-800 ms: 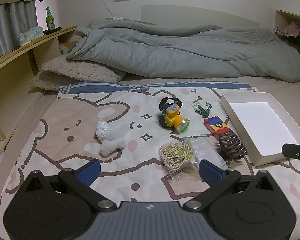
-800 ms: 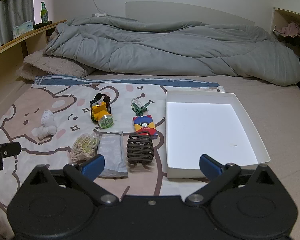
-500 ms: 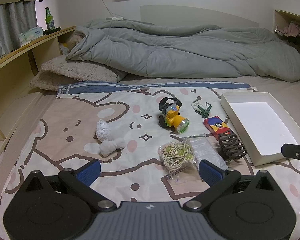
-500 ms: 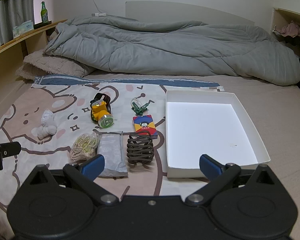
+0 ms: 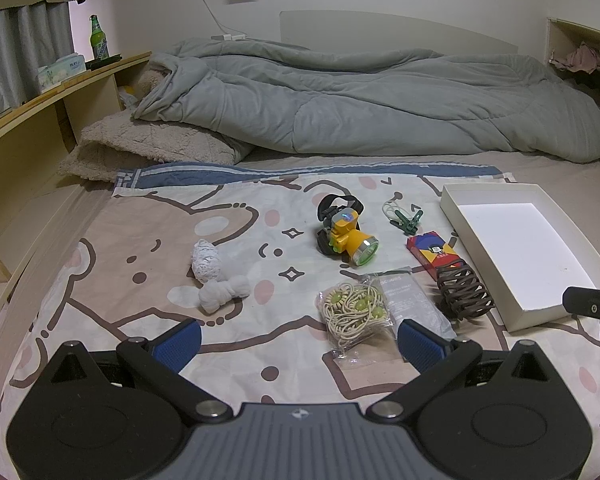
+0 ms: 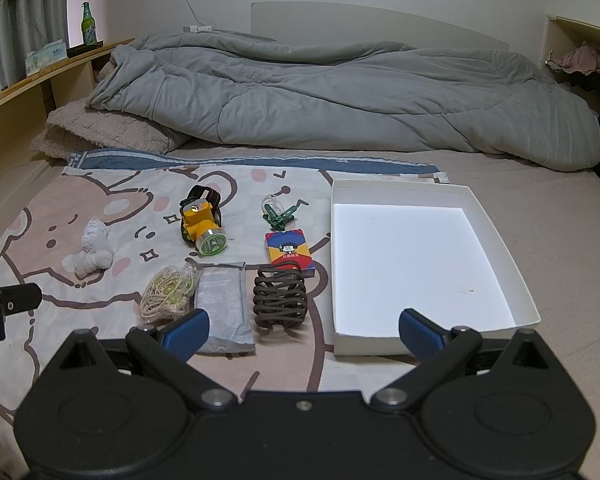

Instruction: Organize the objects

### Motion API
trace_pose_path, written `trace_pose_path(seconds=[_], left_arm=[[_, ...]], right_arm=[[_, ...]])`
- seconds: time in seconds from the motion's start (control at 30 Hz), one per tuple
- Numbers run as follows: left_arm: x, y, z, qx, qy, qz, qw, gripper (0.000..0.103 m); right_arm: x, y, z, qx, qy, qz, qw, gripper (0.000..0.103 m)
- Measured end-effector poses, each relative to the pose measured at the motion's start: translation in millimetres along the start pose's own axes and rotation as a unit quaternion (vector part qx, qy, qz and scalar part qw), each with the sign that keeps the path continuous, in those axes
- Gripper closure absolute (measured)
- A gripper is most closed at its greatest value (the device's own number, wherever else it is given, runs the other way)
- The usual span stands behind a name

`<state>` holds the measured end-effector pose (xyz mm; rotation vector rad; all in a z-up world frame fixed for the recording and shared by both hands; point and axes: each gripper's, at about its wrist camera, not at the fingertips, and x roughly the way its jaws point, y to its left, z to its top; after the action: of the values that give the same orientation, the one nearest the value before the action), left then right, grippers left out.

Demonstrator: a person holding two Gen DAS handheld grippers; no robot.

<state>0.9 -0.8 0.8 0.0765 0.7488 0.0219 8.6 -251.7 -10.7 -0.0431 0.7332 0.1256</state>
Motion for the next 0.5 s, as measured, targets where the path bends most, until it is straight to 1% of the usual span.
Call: trace_pose_path(seconds=[0.5], left_arm=[[0.1,-1.7,-0.5,0.001,0.000,0.000,1.0000,0.000]], right_arm=[[0.1,0.7,0.0,-0.001,0.000,-0.001,1.000,0.001]])
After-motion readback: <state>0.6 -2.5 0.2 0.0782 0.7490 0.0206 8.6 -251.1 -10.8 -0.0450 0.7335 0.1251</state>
